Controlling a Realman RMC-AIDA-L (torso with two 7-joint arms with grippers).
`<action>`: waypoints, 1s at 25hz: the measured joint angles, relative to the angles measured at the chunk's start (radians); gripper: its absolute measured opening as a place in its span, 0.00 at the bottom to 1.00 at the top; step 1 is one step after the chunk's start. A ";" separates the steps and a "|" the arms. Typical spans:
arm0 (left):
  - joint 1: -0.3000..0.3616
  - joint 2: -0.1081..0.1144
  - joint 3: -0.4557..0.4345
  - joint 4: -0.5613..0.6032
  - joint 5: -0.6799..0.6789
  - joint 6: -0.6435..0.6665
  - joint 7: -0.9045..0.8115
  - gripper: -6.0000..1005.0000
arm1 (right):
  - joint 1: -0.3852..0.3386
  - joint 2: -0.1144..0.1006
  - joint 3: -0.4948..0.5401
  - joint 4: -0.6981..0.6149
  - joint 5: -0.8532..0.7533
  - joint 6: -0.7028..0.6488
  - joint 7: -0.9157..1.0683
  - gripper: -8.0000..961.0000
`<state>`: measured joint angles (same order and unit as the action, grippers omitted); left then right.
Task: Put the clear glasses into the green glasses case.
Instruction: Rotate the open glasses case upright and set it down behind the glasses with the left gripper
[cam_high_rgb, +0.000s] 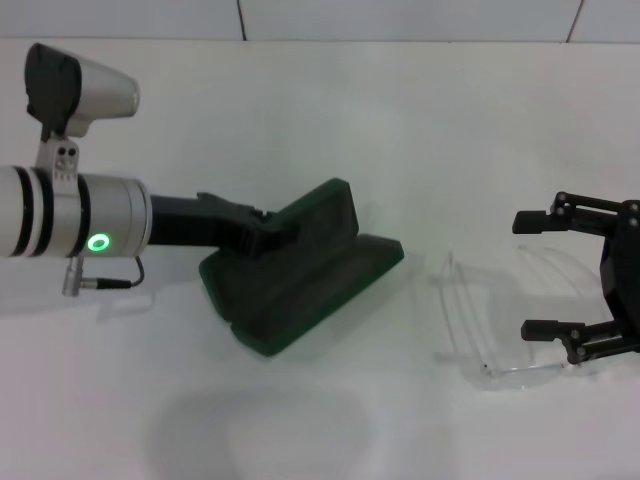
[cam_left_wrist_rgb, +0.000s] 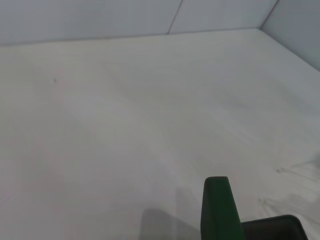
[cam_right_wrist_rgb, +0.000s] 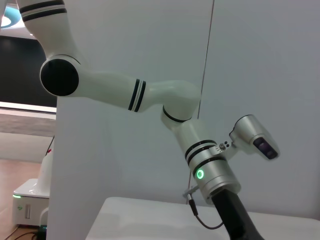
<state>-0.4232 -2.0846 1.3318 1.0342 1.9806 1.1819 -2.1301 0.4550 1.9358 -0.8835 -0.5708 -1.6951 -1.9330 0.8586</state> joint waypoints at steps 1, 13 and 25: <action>-0.004 0.000 -0.003 0.001 0.001 -0.008 0.011 0.29 | 0.000 0.000 0.000 0.000 0.000 0.000 0.000 0.89; -0.093 -0.002 -0.044 -0.045 -0.061 -0.062 0.434 0.21 | -0.047 -0.004 -0.008 0.001 -0.031 -0.007 -0.056 0.89; -0.413 -0.003 -0.046 -0.421 -0.155 -0.137 0.896 0.20 | -0.086 0.036 -0.011 0.013 -0.093 -0.006 -0.088 0.89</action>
<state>-0.8364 -2.0877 1.2862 0.6134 1.8259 1.0447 -1.2340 0.3687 1.9713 -0.8948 -0.5579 -1.7881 -1.9390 0.7707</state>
